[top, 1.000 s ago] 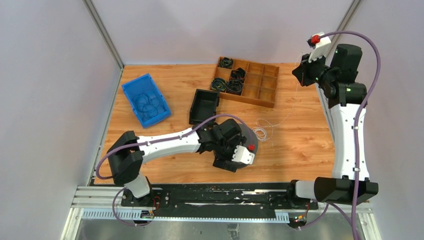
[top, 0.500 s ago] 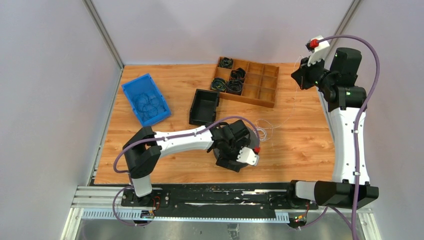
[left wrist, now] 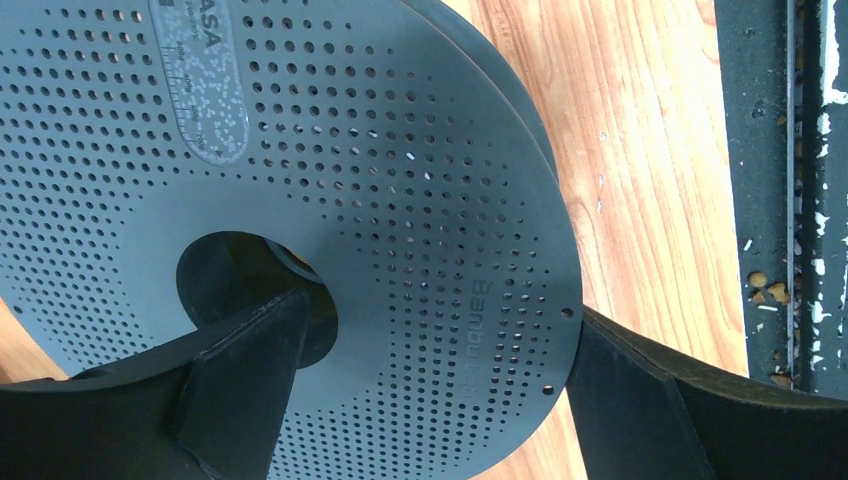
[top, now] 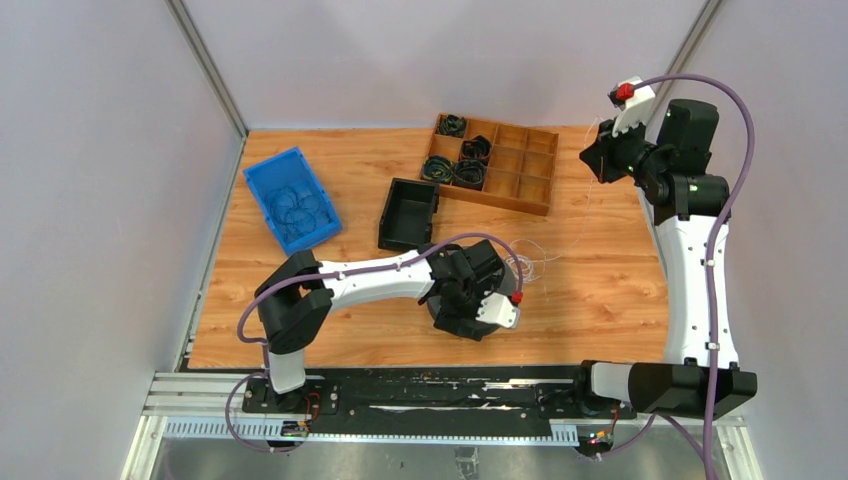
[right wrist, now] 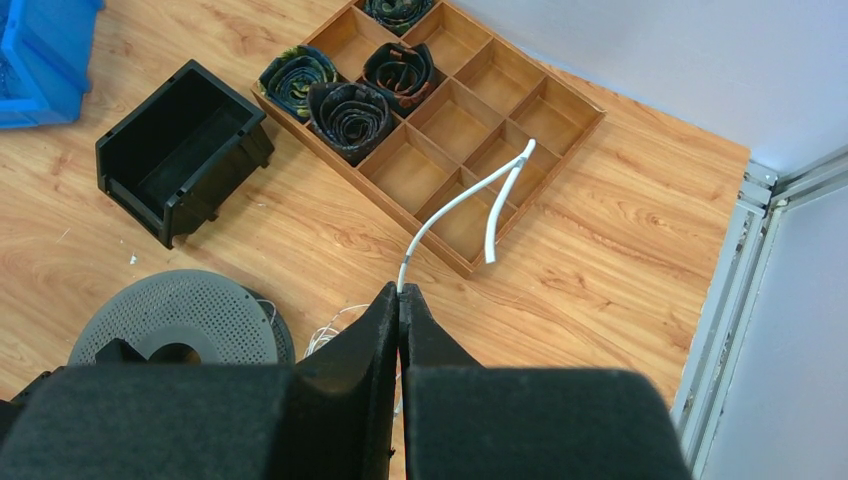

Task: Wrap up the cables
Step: Pick up the cable reel from the center of the board.

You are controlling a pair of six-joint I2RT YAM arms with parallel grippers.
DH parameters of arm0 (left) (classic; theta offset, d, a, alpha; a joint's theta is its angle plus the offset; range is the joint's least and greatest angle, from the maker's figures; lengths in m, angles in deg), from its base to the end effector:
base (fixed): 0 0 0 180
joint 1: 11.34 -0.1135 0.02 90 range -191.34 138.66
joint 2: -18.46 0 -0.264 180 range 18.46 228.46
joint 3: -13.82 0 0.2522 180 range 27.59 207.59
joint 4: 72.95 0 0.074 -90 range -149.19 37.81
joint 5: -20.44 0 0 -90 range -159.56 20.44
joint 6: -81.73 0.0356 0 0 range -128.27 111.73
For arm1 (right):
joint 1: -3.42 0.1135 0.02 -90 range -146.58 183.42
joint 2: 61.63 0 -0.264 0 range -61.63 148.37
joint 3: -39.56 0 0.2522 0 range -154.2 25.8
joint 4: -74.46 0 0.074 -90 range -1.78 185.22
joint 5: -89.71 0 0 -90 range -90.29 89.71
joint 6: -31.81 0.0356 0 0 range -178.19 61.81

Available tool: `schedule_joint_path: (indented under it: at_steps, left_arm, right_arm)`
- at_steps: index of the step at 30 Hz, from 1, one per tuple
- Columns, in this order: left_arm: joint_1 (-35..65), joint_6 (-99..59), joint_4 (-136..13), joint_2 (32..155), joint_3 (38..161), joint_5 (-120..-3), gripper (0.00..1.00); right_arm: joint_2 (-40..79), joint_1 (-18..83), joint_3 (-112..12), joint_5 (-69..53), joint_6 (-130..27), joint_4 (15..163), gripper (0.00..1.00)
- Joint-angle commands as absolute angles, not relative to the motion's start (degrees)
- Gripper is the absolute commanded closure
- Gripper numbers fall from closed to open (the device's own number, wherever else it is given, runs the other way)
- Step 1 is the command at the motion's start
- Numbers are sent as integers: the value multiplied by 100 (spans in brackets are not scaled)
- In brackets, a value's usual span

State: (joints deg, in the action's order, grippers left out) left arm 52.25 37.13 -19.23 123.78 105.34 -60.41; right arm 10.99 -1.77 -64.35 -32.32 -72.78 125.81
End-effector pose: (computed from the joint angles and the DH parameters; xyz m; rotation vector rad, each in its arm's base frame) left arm 0.1624 -0.3396 0.2071 2.2752 1.5692 -0.3052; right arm 0.2552 -0.0042 0.4607 -0.5189 1.8035 0.2992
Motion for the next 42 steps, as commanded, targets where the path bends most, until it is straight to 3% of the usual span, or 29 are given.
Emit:
schedule_joint_path:
  at_steps: [1, 13, 28, 35, 42]
  left_arm:
    - [5308, 3688, -1861, 12428, 10573, -6104, 7]
    - [5331, 2989, -1894, 11858, 10543, -5923, 40]
    - [4976, 1551, -2798, 10338, 9914, -4825, 66]
    - [4023, -217, -4303, 9490, 8986, -3378, 71]
    - [3430, -3086, -6775, 9419, 7877, -2030, 77]
  right_arm:
    - [985, -247, -6380, -3356, -7312, 12554, 99]
    - [1041, -247, -6488, -3427, -7284, 12553, 99]
    - [1417, 88, -6906, -3258, -7460, 13016, 99]
    - [1646, 263, -7124, -2956, -7559, 13261, 99]
    - [1888, 553, -7114, -2703, -7435, 13303, 99]
